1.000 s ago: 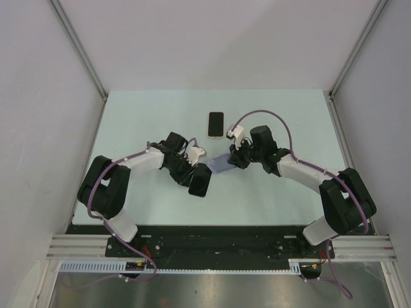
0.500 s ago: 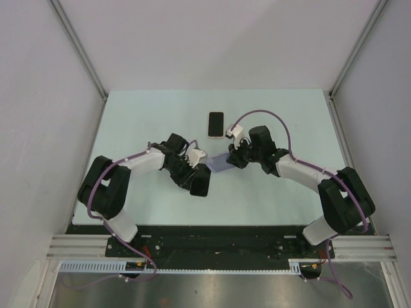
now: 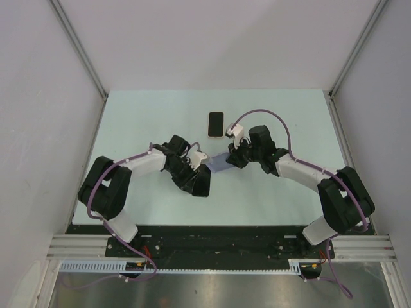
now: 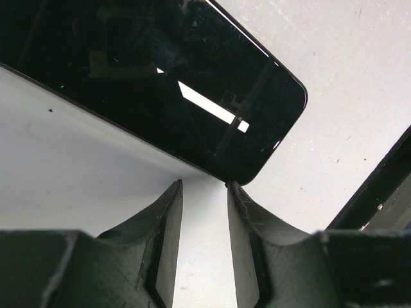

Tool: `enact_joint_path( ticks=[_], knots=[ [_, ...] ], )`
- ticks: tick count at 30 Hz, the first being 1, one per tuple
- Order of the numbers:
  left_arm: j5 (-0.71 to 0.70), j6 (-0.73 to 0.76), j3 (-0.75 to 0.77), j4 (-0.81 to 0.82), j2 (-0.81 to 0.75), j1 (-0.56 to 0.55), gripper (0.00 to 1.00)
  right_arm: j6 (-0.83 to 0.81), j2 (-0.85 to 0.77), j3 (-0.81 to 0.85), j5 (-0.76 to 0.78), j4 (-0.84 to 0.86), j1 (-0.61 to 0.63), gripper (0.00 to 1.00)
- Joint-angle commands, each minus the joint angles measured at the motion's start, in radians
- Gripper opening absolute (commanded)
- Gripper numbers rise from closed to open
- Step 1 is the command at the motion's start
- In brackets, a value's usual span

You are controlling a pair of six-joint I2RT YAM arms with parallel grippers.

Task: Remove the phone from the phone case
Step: Adjust the phone at the center of the board.

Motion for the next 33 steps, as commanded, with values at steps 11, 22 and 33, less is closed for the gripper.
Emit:
enact_joint_path(
  ticks=[11,22,33],
  knots=[
    [0.013,0.039,-0.006,-0.014,-0.099,0.036,0.39,-0.058,-0.052,0.085,-0.082,-0.083,-0.067,0.00],
    [0.137,0.161,0.098,-0.065,-0.262,0.087,0.60,-0.357,-0.176,0.182,-0.263,-0.530,-0.201,0.00],
    [0.507,0.361,0.264,-0.072,-0.237,0.041,0.99,-0.853,-0.098,0.320,-0.513,-1.093,-0.217,0.00]
  ],
)
